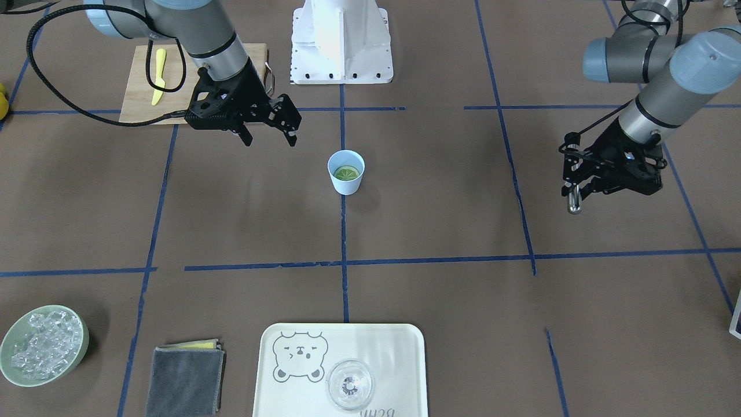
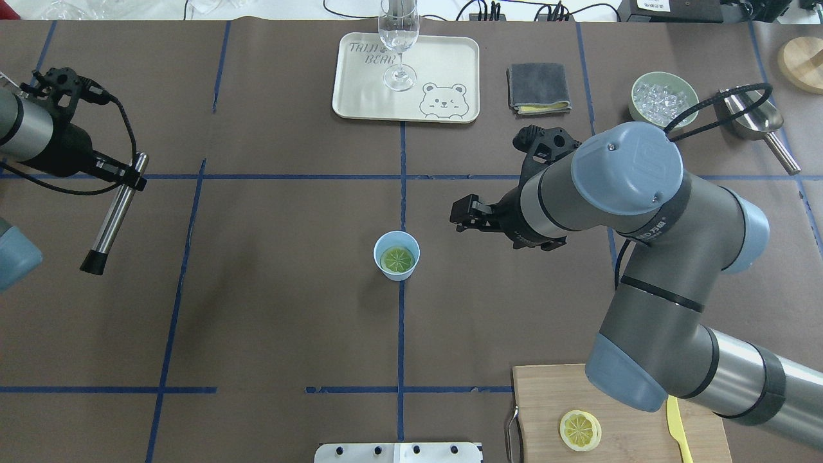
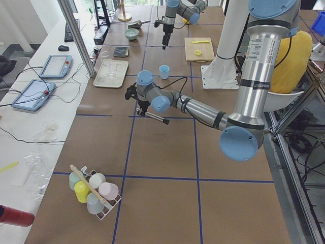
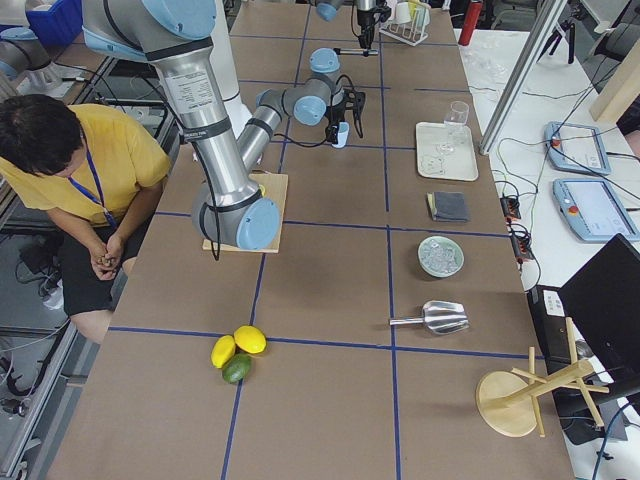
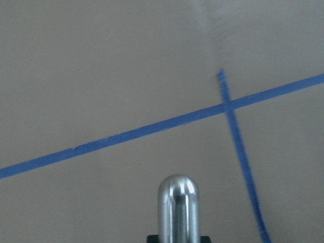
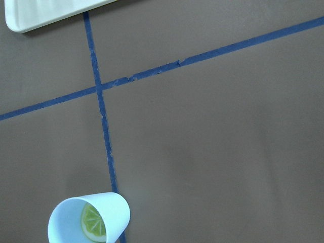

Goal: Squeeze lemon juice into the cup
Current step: 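Raise the right gripper from the cup while the left gripper grasps the muddler, then carry the steel muddler with the left gripper over the blue cup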

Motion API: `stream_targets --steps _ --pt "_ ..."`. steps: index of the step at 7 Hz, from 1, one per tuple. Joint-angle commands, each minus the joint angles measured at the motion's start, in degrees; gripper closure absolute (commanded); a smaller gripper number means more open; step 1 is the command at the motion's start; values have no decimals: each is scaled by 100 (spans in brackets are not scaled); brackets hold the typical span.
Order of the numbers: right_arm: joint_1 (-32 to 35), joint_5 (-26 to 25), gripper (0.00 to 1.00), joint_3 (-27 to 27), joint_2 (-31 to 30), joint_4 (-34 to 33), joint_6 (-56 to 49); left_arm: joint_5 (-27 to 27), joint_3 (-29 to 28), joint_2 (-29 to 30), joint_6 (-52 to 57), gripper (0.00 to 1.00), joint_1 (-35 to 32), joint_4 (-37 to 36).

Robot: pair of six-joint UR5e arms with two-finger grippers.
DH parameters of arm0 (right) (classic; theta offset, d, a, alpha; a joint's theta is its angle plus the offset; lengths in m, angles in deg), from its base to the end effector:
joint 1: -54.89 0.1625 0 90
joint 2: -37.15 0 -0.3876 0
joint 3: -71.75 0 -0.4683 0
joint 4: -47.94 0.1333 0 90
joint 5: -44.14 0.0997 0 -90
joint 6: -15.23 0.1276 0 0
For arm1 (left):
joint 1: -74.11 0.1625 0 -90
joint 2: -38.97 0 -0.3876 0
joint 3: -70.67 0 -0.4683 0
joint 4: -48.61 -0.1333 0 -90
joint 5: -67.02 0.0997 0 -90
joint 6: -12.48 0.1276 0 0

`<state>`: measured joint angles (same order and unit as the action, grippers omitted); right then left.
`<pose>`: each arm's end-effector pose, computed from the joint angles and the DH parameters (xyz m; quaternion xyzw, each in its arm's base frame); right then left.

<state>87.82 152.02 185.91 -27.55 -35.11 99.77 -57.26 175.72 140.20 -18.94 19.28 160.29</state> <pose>-0.4745 -0.4195 0.1412 0.0242 -0.4860 0.1354 0.8631 0.3187 -0.5589 0.3319 0.1768 0.4383 0.1483 0.8687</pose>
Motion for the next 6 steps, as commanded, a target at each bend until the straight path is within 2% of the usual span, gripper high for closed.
stream_targets --steps 1,2,3,4,5,6 --pt "178 5 0 106 -130 -9 27 673 498 842 5 100 602 -112" --pt "248 5 0 106 -174 -9 44 686 543 1307 -274 100 735 -103" --pt "310 14 0 106 -244 -9 53 773 691 1529 -1199 100 946 10" --pt "406 14 0 106 -384 -9 53 1078 719 1697 -2192 100 991 133" --pt "521 31 0 106 -498 -9 45 1482 658 1777 -2480 100 1087 413" --pt "565 32 0 106 -517 -9 36 2260 736 1873 -2344 100 1358 494"
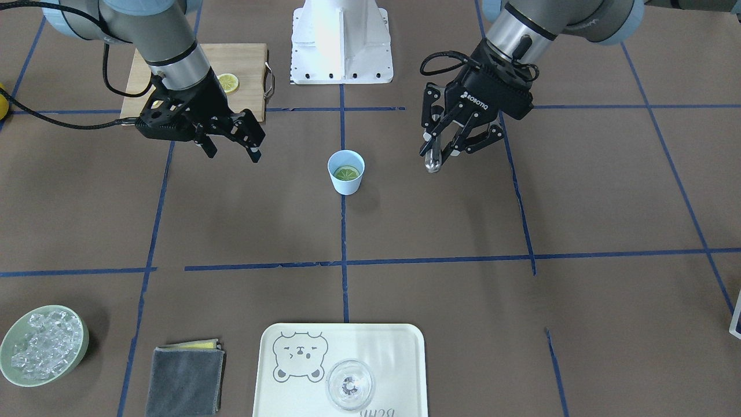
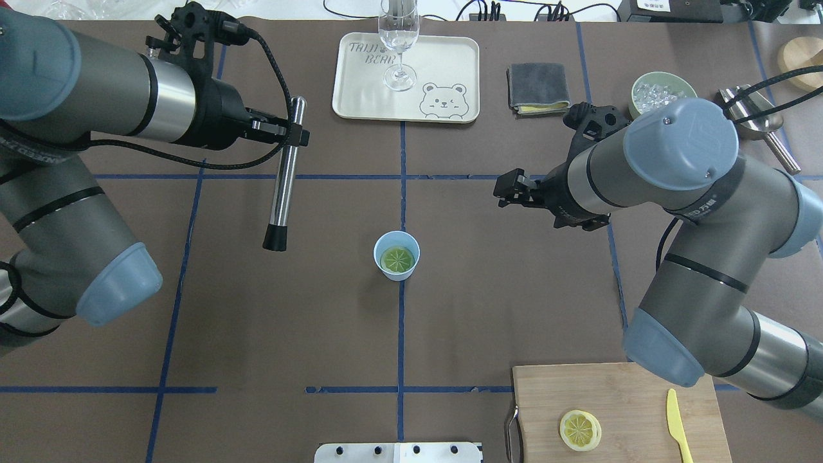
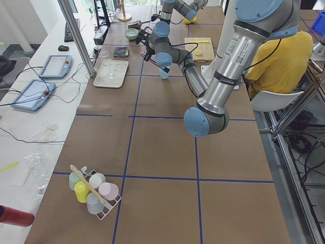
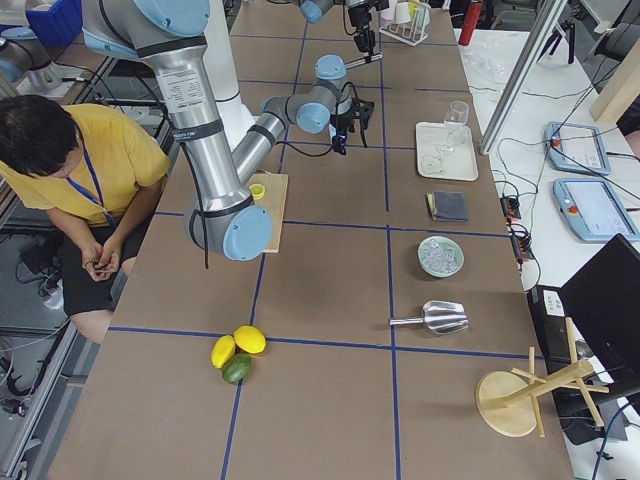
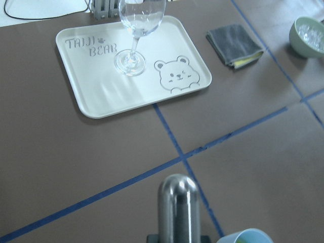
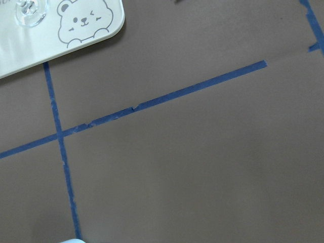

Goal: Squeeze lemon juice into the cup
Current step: 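Carry the steel muddler with the left gripper over the blue cup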

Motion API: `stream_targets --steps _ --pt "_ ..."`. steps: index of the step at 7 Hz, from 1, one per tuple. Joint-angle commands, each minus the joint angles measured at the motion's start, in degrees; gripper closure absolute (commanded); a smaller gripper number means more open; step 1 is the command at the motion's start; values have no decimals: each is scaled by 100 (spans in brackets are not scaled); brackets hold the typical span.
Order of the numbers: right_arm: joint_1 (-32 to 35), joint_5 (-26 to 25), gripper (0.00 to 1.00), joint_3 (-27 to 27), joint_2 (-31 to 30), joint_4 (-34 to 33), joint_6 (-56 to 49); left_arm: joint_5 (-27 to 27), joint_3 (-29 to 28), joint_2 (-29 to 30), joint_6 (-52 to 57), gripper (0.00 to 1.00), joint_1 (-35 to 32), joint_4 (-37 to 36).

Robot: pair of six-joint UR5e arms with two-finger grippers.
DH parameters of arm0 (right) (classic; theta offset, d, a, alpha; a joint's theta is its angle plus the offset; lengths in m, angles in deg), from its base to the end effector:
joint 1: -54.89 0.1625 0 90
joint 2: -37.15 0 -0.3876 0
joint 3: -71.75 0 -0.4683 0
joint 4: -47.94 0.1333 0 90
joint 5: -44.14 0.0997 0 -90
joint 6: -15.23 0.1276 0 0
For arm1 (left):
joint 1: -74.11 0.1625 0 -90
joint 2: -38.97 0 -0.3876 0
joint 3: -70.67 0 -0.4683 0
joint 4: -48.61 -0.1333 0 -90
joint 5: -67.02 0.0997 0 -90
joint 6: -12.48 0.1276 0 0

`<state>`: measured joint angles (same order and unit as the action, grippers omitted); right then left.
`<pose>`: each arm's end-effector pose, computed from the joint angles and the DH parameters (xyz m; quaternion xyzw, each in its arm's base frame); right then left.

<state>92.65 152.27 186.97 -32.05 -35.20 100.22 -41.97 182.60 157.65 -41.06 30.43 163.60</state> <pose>-0.4326 -0.4535 0.1815 0.0290 -0.4609 0.1820 0.8681 0.3885 -0.4979 0.0741 0.2894 0.5465 0.0518 0.7841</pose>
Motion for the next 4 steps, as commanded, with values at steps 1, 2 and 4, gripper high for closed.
stream_targets --steps 1,2,4 --pt "126 15 0 35 -189 0 -9 1313 31 129 279 100 620 198" --pt "179 6 0 87 -269 0 -9 2485 -74 225 318 100 1319 364" --pt "293 50 0 175 -427 0 -35 3611 -390 392 275 100 1844 1039"
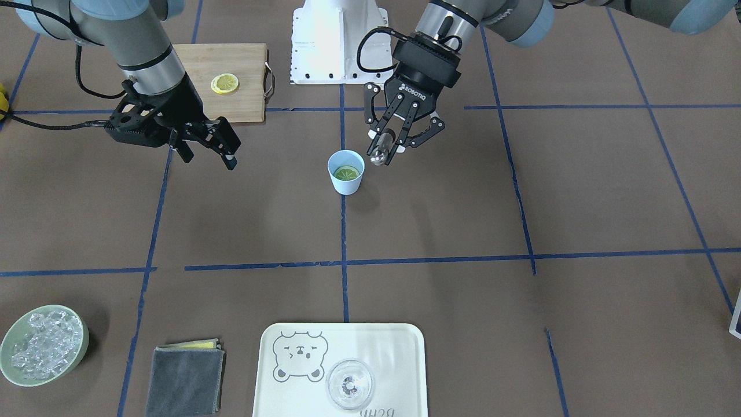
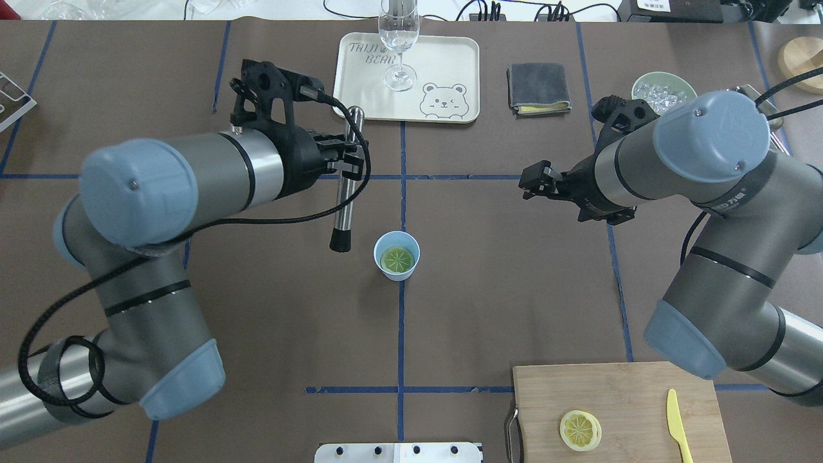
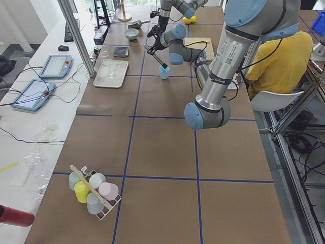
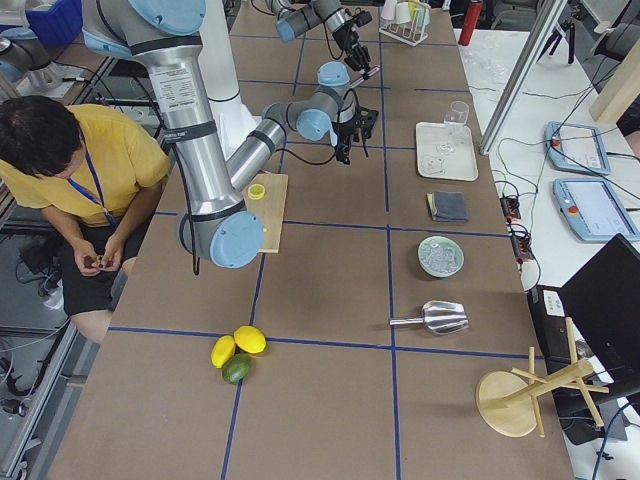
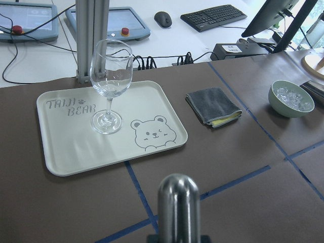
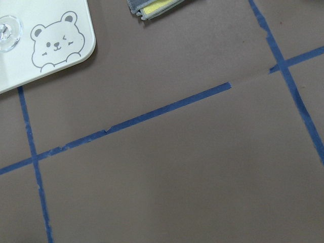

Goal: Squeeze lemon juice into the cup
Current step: 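Carry the steel muddler with the left gripper over the blue cup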

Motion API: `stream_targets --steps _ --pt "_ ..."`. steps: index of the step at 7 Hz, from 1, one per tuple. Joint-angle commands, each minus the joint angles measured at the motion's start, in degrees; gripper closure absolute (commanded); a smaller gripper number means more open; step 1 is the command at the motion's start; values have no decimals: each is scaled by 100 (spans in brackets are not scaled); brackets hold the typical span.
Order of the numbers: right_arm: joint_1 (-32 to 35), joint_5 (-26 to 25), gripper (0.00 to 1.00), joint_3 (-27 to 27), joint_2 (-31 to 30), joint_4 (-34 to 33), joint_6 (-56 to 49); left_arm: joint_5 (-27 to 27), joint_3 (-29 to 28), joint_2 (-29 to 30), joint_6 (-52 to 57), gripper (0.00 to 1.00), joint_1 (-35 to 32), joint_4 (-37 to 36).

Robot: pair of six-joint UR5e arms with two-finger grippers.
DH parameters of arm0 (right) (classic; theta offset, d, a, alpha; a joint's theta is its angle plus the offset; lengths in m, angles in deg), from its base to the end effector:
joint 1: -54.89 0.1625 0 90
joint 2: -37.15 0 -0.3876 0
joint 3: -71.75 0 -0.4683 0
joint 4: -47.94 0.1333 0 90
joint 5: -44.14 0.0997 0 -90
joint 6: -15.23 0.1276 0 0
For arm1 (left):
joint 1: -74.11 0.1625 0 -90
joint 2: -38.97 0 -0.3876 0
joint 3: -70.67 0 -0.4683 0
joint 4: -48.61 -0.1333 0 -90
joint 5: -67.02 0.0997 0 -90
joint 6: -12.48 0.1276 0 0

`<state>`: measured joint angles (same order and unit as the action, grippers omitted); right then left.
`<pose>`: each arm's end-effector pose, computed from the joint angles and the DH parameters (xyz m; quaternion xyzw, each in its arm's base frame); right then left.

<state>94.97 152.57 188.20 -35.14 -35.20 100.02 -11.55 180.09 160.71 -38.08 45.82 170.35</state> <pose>-0.4074 -0.4643 0.2041 0.0303 -0.4480 0.2011 0.8706 0.4831 -0.4401 0.0439 0.4290 0.5053 0.0068 0.7487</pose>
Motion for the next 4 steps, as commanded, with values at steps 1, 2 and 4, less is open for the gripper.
stream_targets --steps 1,2,4 --pt "175 108 0 62 -127 0 -25 1093 -219 121 55 100 394 489" --pt "246 143 0 53 -136 0 -33 2004 -324 261 108 100 690 630" --pt "247 135 0 53 -136 0 -33 3351 -875 236 389 100 1296 1364"
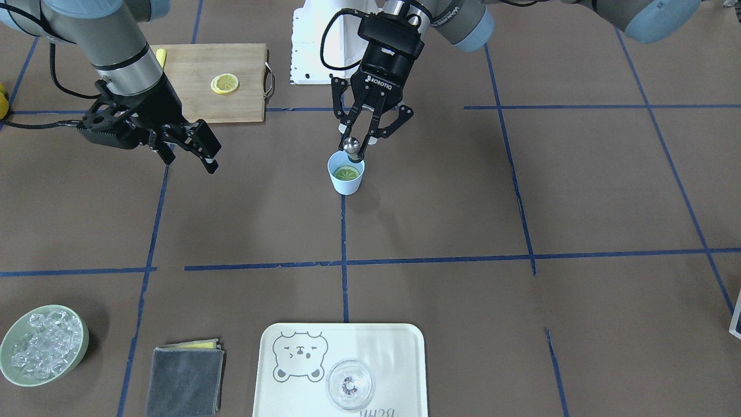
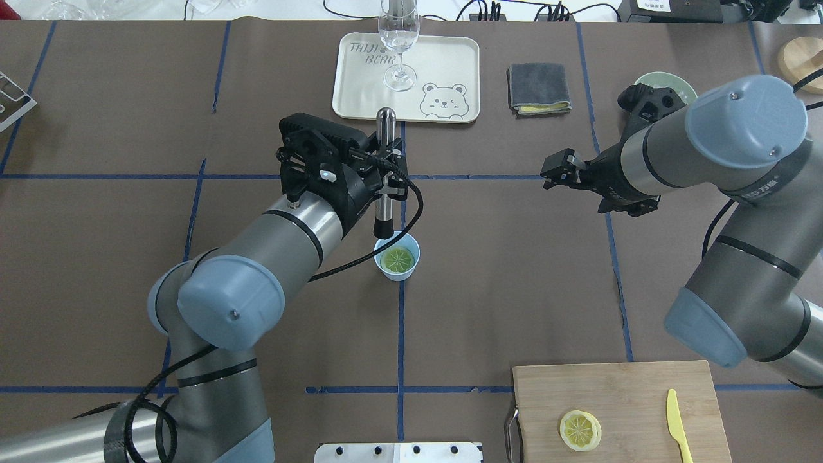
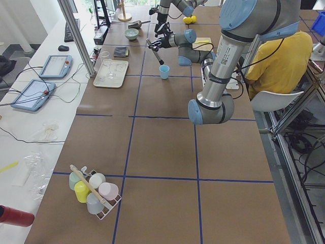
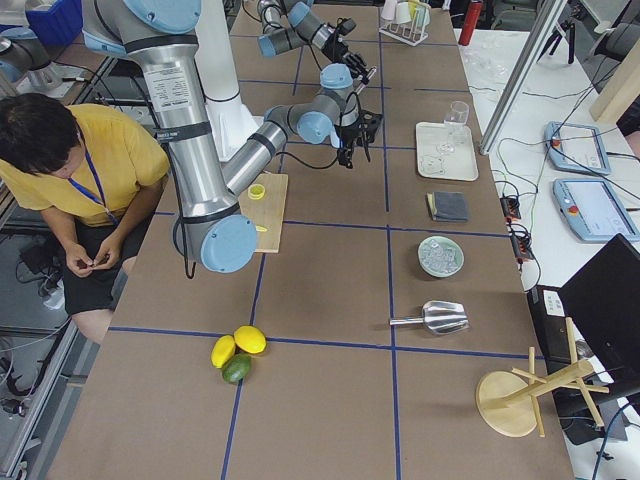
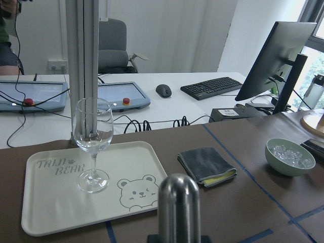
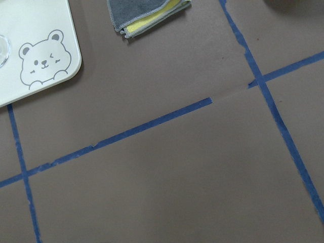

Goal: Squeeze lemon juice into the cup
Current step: 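Carry the steel muddler with the left gripper over the blue cup, then lower the muddler into the cup with the left gripper and press the lemon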

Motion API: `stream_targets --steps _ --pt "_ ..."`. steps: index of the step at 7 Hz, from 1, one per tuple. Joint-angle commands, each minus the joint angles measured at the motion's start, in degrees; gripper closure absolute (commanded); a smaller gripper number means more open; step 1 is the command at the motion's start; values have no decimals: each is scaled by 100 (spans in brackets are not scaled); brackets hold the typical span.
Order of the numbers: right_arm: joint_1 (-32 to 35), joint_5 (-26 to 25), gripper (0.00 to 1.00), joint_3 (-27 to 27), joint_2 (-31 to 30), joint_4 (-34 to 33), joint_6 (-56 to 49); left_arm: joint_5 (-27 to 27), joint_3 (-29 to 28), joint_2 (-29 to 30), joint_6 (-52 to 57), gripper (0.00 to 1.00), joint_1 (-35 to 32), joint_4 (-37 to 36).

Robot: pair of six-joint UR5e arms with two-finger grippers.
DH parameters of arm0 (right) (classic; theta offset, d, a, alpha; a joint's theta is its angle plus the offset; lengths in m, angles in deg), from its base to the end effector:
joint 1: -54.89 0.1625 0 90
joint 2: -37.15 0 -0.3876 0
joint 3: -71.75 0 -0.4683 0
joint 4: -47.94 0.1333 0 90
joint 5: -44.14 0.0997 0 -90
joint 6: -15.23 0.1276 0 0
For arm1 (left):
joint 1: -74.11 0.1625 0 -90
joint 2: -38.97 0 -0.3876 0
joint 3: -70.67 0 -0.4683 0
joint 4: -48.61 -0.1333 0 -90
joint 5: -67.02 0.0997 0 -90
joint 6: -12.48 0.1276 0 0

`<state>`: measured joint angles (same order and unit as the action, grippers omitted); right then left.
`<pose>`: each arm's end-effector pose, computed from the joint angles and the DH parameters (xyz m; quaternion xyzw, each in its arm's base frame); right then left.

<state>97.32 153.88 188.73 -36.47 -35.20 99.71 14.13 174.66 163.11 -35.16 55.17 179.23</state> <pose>-0.3863 -0.4754 0.2131 0.0281 -0.4451 0.2134 0.8692 0.5314 -0.4047 0.0371 0.5337 0.4544 -0.0804 0.7087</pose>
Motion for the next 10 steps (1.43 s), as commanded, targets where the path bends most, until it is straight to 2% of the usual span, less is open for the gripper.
stream_targets --steps 1,3,10 --pt "11 4 0 0 -4 0 -2 955 -536 -12 97 100 408 830" --pt "11 4 0 0 -4 0 -2 974 -546 14 97 100 504 851" --pt "3 4 0 44 -12 0 16 974 -1214 164 79 100 689 860"
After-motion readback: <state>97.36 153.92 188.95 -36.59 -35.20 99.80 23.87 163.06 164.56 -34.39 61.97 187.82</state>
